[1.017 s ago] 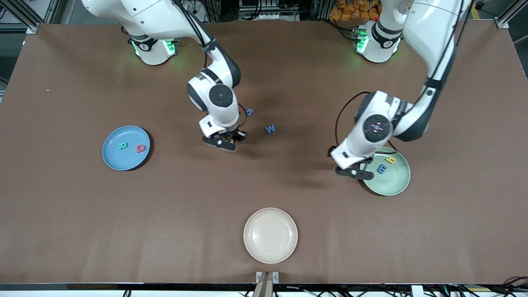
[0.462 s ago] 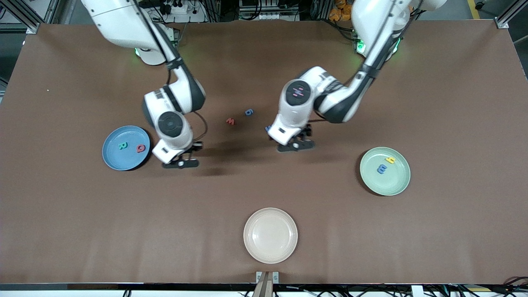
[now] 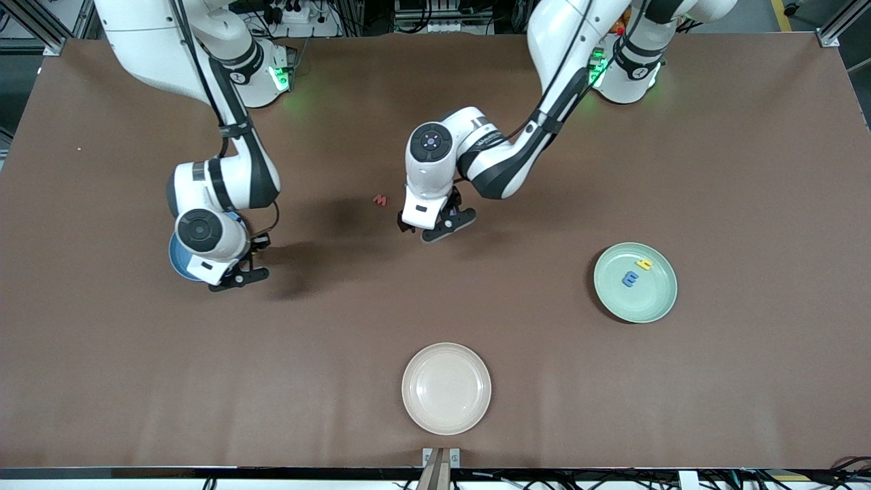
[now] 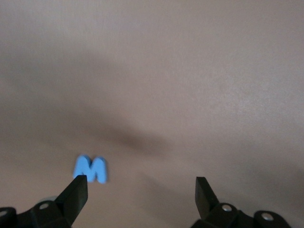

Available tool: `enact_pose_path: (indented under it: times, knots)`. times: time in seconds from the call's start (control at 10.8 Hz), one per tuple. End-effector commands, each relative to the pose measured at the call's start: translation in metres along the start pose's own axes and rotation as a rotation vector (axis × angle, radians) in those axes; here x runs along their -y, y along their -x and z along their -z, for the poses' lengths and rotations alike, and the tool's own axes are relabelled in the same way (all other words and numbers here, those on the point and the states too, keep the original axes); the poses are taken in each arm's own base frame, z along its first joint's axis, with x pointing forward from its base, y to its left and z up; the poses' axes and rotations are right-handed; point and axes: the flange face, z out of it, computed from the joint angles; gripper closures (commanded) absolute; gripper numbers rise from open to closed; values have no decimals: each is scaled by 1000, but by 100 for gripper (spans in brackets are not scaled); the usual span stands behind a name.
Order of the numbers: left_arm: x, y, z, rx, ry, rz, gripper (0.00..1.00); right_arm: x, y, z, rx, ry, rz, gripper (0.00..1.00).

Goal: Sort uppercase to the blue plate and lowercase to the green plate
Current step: 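Carry the yellow H to the blue plate while the left gripper reaches letters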

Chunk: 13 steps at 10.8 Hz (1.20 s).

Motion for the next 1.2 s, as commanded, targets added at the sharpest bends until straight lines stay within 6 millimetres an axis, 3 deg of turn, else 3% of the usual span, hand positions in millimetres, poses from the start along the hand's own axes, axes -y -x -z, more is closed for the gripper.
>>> enact_pose_path:
  times: [0.0,0.37,0.55,0.65,0.74,1.11]
  knots:
    - [-21,14,-2,24,25,189,0,-19,27,-10,40,-39,82,83]
    - [-35,66,-27,19,27,282,0,-55,53,-18,143,-92,203,71]
    - [-41,79,-37,17,28,271,0,-60,57,-21,161,-102,209,24]
    - [-44,90,-43,20,27,268,0,-58,57,-21,157,-110,202,16]
    - [-45,98,-49,24,21,269,0,-57,55,-21,144,-137,183,9]
    - [-43,120,-66,28,-48,262,0,-47,41,-7,63,-204,130,6]
